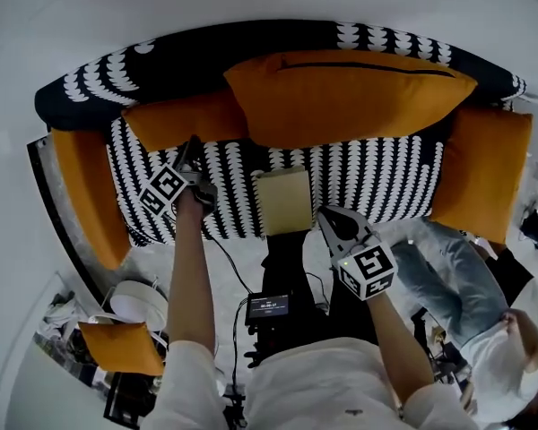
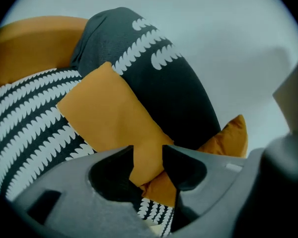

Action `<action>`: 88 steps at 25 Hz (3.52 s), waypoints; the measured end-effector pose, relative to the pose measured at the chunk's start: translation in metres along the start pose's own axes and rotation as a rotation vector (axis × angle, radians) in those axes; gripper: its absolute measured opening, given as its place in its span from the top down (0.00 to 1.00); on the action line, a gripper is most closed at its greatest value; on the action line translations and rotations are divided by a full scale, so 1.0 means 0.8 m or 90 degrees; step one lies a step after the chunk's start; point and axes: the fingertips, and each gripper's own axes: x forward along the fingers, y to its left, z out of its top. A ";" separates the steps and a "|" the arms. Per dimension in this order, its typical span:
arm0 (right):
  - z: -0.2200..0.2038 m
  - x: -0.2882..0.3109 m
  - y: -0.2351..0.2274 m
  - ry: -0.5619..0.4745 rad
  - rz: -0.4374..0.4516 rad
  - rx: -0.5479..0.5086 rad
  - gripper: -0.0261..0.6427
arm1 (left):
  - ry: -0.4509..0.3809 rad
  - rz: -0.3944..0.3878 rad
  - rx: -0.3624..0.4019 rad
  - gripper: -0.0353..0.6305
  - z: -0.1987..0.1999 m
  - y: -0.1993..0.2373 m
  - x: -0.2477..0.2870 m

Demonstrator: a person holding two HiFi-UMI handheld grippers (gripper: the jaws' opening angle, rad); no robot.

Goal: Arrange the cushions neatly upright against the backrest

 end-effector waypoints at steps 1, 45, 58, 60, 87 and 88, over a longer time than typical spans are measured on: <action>-0.001 0.001 -0.003 0.003 -0.004 0.004 0.95 | -0.006 0.000 -0.023 0.67 0.001 0.004 0.005; -0.018 0.022 -0.008 0.061 -0.028 0.033 0.95 | -0.065 0.078 -0.300 0.31 0.025 0.082 0.082; -0.028 0.006 0.014 0.045 0.000 0.017 0.95 | -0.130 0.050 -0.283 0.41 0.019 0.083 0.019; -0.030 0.003 0.018 0.039 0.010 0.012 0.95 | -0.144 0.051 -0.273 0.40 0.018 0.090 -0.003; -0.122 -0.135 0.045 0.015 0.110 -0.103 0.95 | -0.118 0.133 -0.133 0.40 -0.177 0.079 -0.319; -0.120 -0.132 0.048 0.013 0.107 -0.103 0.95 | -0.108 0.148 -0.110 0.40 -0.171 0.085 -0.324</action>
